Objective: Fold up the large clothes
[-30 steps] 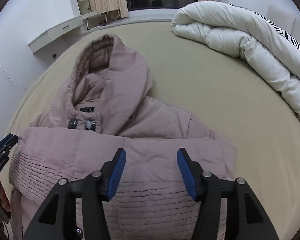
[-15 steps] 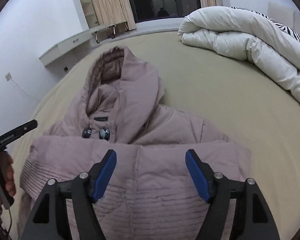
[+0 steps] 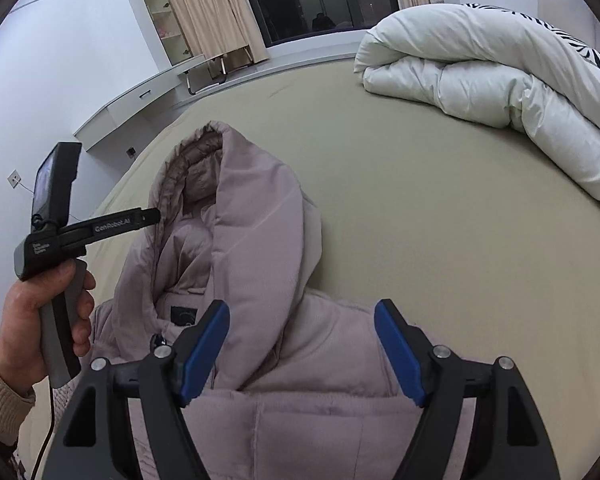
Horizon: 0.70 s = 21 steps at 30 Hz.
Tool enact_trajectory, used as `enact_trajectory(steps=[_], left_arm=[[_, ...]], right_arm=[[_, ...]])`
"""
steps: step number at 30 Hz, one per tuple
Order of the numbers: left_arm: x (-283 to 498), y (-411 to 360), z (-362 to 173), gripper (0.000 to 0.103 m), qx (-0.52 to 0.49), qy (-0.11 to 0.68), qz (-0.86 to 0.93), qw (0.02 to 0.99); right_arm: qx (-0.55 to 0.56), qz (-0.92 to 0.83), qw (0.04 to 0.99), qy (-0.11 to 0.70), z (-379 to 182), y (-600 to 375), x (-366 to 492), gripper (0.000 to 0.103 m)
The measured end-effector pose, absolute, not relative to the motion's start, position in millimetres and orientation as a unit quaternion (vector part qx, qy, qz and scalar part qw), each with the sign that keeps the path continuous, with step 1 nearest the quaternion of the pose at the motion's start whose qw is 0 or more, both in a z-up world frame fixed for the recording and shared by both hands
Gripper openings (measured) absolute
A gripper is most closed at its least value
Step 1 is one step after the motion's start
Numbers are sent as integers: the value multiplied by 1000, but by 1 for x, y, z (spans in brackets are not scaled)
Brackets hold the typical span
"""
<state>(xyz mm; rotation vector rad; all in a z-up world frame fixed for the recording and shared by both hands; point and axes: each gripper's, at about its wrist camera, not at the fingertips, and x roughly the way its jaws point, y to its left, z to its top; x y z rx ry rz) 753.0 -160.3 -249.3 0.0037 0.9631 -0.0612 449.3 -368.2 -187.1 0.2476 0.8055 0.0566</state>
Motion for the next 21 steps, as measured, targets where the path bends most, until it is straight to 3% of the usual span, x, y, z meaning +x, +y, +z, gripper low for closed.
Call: enact_trajectory(steps=[1, 5, 9, 14, 18, 20, 21], left_arm=[[762, -162, -255, 64, -4, 471, -32, 882], [781, -160, -264, 39, -9, 482, -44, 875], [787, -160, -260, 33, -12, 472, -57, 880], [768, -159, -254, 18, -23, 462, -69, 884], [756, -151, -248, 13, -22, 457, -71, 886], [747, -145, -244, 12, -25, 456, -69, 887], [745, -144, -242, 12, -27, 455, -70, 888]], right_arm=[[121, 31, 911, 393, -187, -367, 456, 78], [99, 31, 912, 397, -187, -355, 493, 78], [104, 35, 909, 403, -183, -345, 541, 78], [76, 13, 906, 416, -185, -322, 589, 78], [91, -3, 894, 439, -197, -319, 615, 78], [80, -10, 889, 451, -204, -315, 623, 72], [65, -15, 886, 460, -208, -313, 627, 58]])
